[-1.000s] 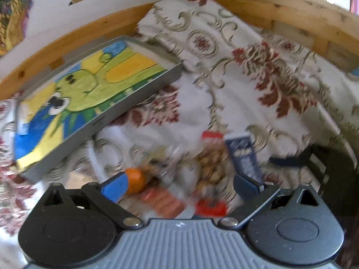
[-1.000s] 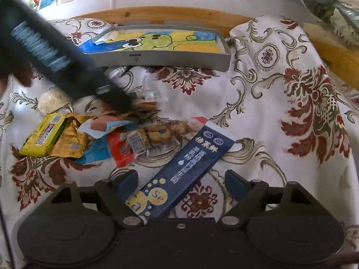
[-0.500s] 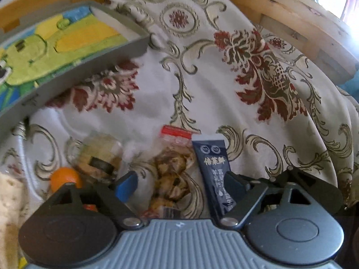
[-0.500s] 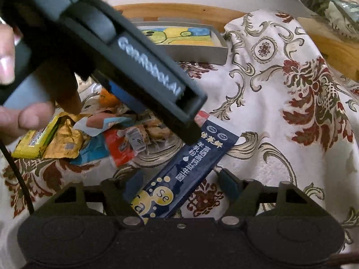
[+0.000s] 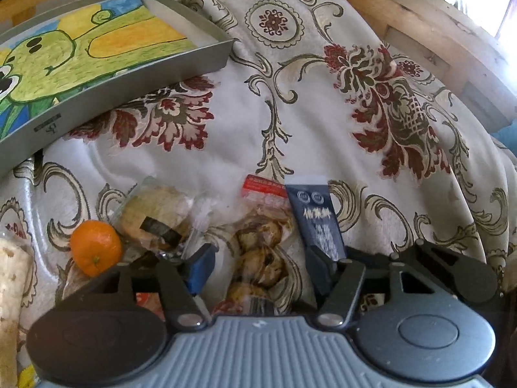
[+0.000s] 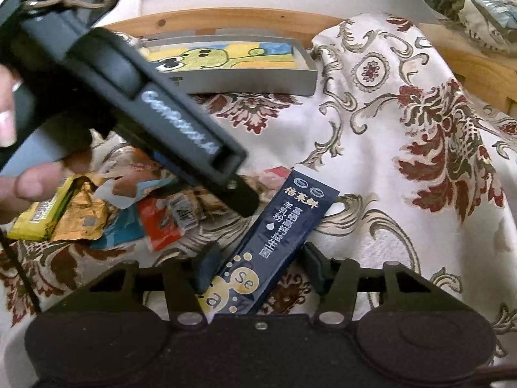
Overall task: Organize snacks
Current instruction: 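Grasp the blue milk-powder stick with the right gripper while the left gripper approaches the cookie bag, then close the left gripper on the clear red-labelled cookie bag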
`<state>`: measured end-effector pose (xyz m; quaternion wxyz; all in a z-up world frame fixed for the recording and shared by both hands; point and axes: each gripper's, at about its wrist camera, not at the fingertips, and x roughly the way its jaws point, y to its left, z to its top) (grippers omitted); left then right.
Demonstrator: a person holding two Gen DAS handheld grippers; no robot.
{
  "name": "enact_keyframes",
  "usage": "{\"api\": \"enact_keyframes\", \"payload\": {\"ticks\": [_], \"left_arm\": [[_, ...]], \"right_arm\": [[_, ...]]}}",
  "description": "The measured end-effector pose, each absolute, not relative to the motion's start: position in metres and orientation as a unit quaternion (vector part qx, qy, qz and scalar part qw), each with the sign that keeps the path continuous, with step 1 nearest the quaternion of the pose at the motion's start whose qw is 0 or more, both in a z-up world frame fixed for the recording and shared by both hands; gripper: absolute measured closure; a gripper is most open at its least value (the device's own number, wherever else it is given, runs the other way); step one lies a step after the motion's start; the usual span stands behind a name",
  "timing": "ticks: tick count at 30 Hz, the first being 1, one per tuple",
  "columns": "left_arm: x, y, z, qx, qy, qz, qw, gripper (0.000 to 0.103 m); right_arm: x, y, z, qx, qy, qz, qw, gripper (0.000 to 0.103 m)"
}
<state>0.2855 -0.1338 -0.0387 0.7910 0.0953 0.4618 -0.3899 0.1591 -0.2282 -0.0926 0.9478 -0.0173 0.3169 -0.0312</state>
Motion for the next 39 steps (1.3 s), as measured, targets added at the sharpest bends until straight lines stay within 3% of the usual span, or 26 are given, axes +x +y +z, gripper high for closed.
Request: {"api": "enact_keyframes", "payload": {"ticks": [6,22,39], "left_arm": [[0.284,-0.133,-0.045,0.094,0.488,-0.380,0.780,0.042],[0.292,-0.150,-0.058,0.095,0.511,-0.348,0.780,0.043],[0.273,-0.150,-0.046,0.101,0.528,-0.315,0.782,0.054]], "right_arm": [[0.163,-0.231,-0.092,-0.028,0.317,-0.046,0.947,0.055],[0.174,-0.239,-0.093,-0.030,0.325,-0.049,0.944,0.053],[0.167,-0.248,-0.088,0.021,0.330,-0.027,0.943,0.071]]}}
